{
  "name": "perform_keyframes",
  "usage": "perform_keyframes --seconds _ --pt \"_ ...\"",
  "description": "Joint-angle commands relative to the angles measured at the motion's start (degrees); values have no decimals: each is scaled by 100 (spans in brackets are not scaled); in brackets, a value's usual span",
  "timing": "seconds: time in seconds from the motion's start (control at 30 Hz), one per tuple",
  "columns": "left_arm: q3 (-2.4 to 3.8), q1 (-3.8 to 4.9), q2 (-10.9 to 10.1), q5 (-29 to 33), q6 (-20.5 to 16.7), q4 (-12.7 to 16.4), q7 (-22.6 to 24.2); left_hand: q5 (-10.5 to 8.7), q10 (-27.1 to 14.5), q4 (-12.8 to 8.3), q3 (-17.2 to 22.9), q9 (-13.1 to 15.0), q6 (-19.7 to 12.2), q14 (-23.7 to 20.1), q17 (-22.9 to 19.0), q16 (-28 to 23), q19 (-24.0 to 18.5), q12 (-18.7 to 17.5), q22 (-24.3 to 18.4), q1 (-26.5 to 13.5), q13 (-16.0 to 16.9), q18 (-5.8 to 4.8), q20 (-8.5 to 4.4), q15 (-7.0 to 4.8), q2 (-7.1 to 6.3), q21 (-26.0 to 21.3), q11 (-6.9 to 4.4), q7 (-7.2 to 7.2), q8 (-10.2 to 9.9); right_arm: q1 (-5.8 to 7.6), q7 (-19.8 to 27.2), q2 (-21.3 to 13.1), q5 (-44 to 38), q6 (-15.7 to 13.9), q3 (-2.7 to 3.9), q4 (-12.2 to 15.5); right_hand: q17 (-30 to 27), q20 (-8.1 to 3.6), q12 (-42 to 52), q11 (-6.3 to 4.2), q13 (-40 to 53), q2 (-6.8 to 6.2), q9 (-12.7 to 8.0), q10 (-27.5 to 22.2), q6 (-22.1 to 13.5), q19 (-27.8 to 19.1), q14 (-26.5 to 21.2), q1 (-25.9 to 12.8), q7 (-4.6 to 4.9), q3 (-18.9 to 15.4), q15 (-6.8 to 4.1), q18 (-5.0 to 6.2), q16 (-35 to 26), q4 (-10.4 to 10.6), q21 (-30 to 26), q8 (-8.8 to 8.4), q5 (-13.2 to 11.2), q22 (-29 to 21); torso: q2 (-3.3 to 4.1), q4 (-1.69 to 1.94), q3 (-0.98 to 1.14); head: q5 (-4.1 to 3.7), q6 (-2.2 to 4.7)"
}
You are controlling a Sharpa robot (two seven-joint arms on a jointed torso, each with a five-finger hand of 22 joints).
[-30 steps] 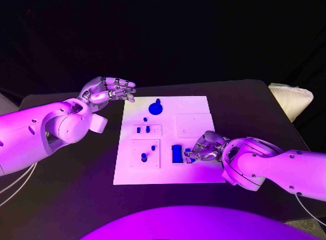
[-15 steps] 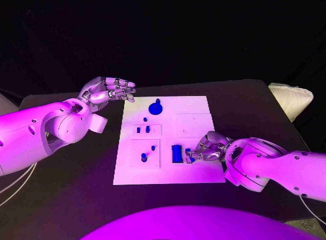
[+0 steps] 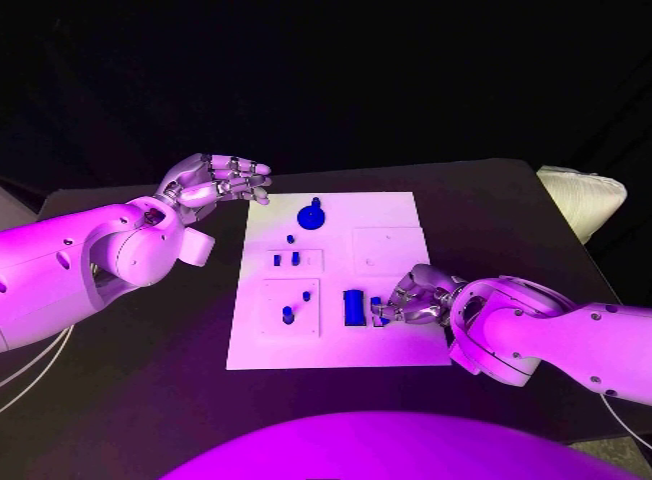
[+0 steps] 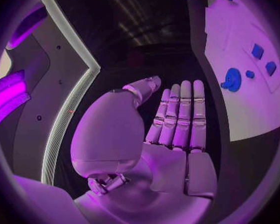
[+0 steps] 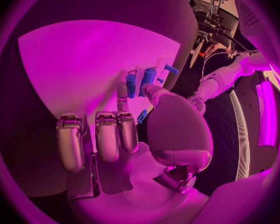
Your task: Assemble the parts on the task board
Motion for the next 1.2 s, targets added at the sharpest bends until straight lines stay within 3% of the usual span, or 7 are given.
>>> perform_keyframes --seconds 0.03,0.63,0.73,0.8,0.93,1.07,1.2 --pt "4 3 6 30 62 11 31 2 33 18 -5 -10 11 30 7 -21 51 -22 -7 3 -8 10 5 7 40 -20 17 4 19 -5 139 -1 53 159 -1 22 1309 -49 32 -44 1415 15 5 510 20 590 544 3 -17 -26 -40 -37 30 2 26 17 25 1509 -4 0 -3 -4 1" --pt "3 3 6 30 59 4 26 3 34 28 -3 -11 13 31 10 -23 54 -23 -9 -2 -8 10 6 7 50 -26 17 4 20 -5 221 -95 -39 154 -1 25 1316 -54 37 -51 1418 85 7 513 11 590 545 76 -24 11 -46 -37 33 -33 26 22 59 1509 -7 -2 -6 -13 1" --pt "3 3 9 30 59 2 26 3 34 28 -3 -11 13 31 10 -23 54 -23 -9 -2 -8 10 6 7 50 -26 17 4 20 -4 229 -119 -175 173 -1 -10 1319 -59 42 -54 1422 28 14 516 4 590 546 290 -26 32 -50 -37 34 -113 26 35 -217 1509 -6 -2 -5 -12 1" --pt "3 3 12 30 60 0 26 3 34 28 -3 -11 13 31 10 -23 54 -23 -9 -2 -8 10 6 7 50 -26 17 4 20 -4 237 -131 -237 175 -1 -33 1319 -64 47 -60 1425 -12 12 518 -9 590 546 572 -33 120 -55 -37 34 -233 26 38 -755 1509 -3 -1 -3 -16 1" --pt "3 3 20 31 62 -8 32 3 34 28 -3 -11 13 31 10 -23 54 -23 -9 -2 -8 10 6 7 50 -26 17 4 20 -2 316 -155 -317 101 -1 -79 1306 -64 46 -62 1425 -64 7 518 -12 590 543 720 -36 161 -56 -37 28 -302 26 37 -831 1509 -2 -4 -2 -21 1" --pt "2 3 29 43 55 -24 47 3 34 28 -3 -11 13 31 10 -23 54 -23 -9 -2 -8 10 6 7 50 -26 17 4 20 17 744 -195 -108 -162 1 -156 1261 -64 -1 -61 1401 -100 1 497 -25 575 533 812 -32 184 -55 -25 9 -347 -34 32 -851 1493 -8 -6 0 -27 1" --pt "2 2 47 113 45 -65 67 3 34 28 -3 -11 13 31 10 -23 54 -23 -9 -2 -8 10 6 7 50 -26 17 4 20 126 1822 -220 679 -490 3 -372 1073 -29 -222 17 1287 -122 -47 386 -237 481 489 1055 65 283 1 48 -77 -450 -402 -80 -799 1393 -19 -16 -8 -42 1"
